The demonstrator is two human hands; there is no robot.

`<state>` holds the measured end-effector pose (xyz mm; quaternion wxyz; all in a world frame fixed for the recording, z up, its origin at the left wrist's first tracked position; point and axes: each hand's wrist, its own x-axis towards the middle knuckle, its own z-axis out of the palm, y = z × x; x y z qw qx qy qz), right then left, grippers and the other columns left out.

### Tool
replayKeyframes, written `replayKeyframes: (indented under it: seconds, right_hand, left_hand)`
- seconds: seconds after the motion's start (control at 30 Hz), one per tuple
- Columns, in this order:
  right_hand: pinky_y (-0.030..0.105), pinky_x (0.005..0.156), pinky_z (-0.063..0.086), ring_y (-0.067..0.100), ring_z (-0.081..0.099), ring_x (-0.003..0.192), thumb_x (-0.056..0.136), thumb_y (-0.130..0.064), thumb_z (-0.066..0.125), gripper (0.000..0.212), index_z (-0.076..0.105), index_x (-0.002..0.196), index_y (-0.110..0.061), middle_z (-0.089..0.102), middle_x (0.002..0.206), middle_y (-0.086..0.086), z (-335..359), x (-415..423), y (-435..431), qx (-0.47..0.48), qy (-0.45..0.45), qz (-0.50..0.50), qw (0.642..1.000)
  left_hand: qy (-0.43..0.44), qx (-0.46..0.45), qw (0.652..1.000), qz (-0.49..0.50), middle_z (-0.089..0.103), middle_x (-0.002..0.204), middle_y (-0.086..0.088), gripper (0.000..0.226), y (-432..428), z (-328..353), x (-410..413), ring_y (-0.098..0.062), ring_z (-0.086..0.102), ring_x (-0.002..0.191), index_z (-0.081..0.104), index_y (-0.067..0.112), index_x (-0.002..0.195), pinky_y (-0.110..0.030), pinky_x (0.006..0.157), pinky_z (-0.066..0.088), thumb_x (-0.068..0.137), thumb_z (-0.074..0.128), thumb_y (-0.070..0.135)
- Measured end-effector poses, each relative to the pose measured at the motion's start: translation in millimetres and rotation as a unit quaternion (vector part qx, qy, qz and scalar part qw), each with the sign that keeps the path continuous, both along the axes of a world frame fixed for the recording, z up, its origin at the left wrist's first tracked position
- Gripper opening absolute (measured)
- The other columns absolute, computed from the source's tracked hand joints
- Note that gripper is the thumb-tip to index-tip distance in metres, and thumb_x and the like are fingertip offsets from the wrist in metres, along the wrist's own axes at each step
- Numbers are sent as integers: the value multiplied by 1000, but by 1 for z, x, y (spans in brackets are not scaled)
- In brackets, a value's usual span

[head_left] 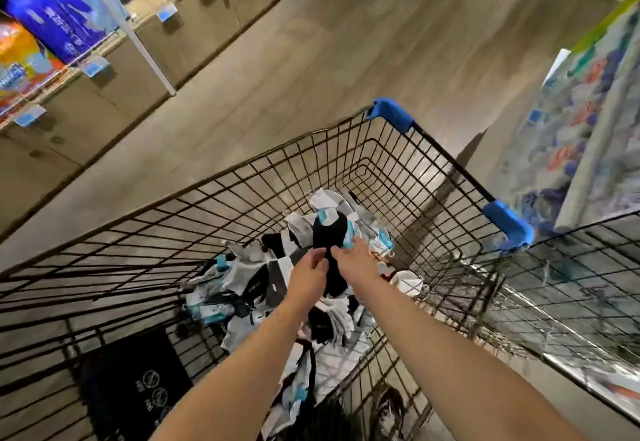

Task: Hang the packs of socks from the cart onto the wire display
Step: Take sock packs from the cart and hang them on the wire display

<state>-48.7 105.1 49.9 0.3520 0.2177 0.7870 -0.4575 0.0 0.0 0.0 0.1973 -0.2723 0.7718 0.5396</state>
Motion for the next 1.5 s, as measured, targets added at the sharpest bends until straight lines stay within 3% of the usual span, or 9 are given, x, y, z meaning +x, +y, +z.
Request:
replayKeyframes:
  seconds: [0.2, 0.47, 0.6, 0.7, 0.87, 1.07, 1.23, 1.37, 1.5]
  right_hand:
    - [36, 93, 47, 30, 56, 122, 100, -30, 58, 46, 49, 141, -10, 57, 135, 11, -36, -1, 0, 6, -15, -28, 999]
    - [36, 98, 47, 30, 56, 125, 95, -37, 65, 62, 42, 147, -11, 56, 141, 11, -53, -1, 0, 27, -11, -14, 999]
    - [28, 84, 45, 27, 63, 114, 98, -16, 56, 37, 57, 134, -12, 65, 129, 9, -71, -1, -1, 68, 18, 19, 997]
    - [31, 84, 51, 24, 66, 109, 94, -5, 45, 38, 64, 124, -18, 70, 119, 2, -72, 2, 2, 81, 43, 2, 996]
    - [13, 74, 48, 12, 62, 97, 100, 3, 36, 40, 68, 118, -15, 59, 113, -5, -35, 17, 11, 7, 89, -5, 996]
    - [34, 72, 42, 23, 55, 84, 93, -3, 41, 38, 64, 72, -23, 62, 90, 8, -16, 32, 23, -94, 37, -45, 994]
    - [44, 87, 53, 26, 62, 102, 96, -17, 47, 27, 57, 120, -25, 64, 112, 11, -3, 43, 27, -160, -4, -142, 977]
    - [34, 100, 42, 17, 48, 129, 96, -39, 67, 78, 18, 157, -35, 41, 143, -5, 2, 40, 34, -168, 11, -150, 974]
    - [26, 88, 52, 14, 63, 116, 99, -28, 64, 48, 50, 143, -19, 61, 138, 2, 5, 41, 39, -160, 1, -98, 982]
  left_hand:
    - [1, 72, 997, 42, 70, 109, 4, 20, 11, -3, 16, -14, 67, 101, 64, 30, 110, -26, 84, 52, 104, 48, 19]
    - [-21, 121, 988, 96, 73, 102, -5, 19, 7, -10, 27, -20, 70, 94, 64, 26, 102, -40, 92, 55, 101, 51, 13]
    - [-11, 14, 990, 139, 66, 110, 4, 20, -13, -14, 22, -15, 65, 88, 63, 26, 111, -30, 74, 50, 100, 50, 16]
    - [-18, -21, 992, 123, 54, 122, 2, 29, -21, -13, 15, -15, 58, 104, 59, 18, 128, -29, 87, 46, 100, 51, 17]
    - [-71, 119, 976, 166, 58, 135, 3, 49, -19, -8, 5, -17, 57, 121, 45, 23, 146, -33, 102, 45, 101, 53, 41]
    - [-108, 236, 949, 178, 77, 103, -6, 18, -2, 5, 10, -24, 73, 99, 70, 19, 111, -43, 96, 56, 97, 64, 28]
    - [-43, 196, 957, 209, 75, 100, -5, 15, 9, 26, 27, -21, 72, 95, 67, 25, 94, -36, 90, 56, 100, 59, 15]
    - [-3, 196, 957, 215, 73, 106, -4, 12, 9, 39, 43, -20, 68, 101, 68, 21, 100, -35, 94, 52, 101, 58, 14]
    - [11, 197, 959, 205, 72, 113, -4, 13, 6, 46, 53, -15, 68, 104, 66, 18, 112, -29, 94, 54, 100, 60, 17]
